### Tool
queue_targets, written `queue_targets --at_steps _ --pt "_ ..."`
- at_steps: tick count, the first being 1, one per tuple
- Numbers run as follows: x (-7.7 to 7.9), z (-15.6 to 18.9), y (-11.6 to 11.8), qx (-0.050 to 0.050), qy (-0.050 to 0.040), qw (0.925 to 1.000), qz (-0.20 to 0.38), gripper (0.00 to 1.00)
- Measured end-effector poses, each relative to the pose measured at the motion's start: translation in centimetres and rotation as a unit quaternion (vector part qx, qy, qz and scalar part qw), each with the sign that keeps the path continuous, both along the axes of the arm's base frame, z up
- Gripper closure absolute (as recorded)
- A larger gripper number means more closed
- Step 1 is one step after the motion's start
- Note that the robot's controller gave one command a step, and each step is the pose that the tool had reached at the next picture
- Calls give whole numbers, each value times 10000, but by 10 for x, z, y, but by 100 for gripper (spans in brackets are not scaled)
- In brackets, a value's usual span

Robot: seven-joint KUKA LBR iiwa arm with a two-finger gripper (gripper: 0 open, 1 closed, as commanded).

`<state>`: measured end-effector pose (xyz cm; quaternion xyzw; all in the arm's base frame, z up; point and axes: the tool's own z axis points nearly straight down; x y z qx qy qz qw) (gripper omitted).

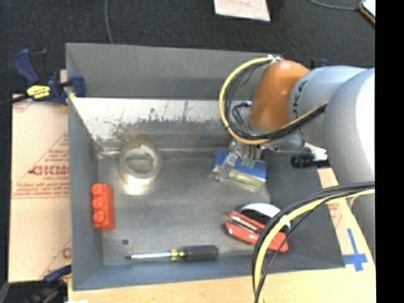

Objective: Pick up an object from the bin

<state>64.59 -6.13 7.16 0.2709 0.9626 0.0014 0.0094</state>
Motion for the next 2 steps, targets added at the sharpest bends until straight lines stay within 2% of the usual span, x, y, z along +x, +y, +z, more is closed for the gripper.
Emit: queue_targets --at_steps 2 --pt "1 22 -1 -7 -34 10000 4 100"
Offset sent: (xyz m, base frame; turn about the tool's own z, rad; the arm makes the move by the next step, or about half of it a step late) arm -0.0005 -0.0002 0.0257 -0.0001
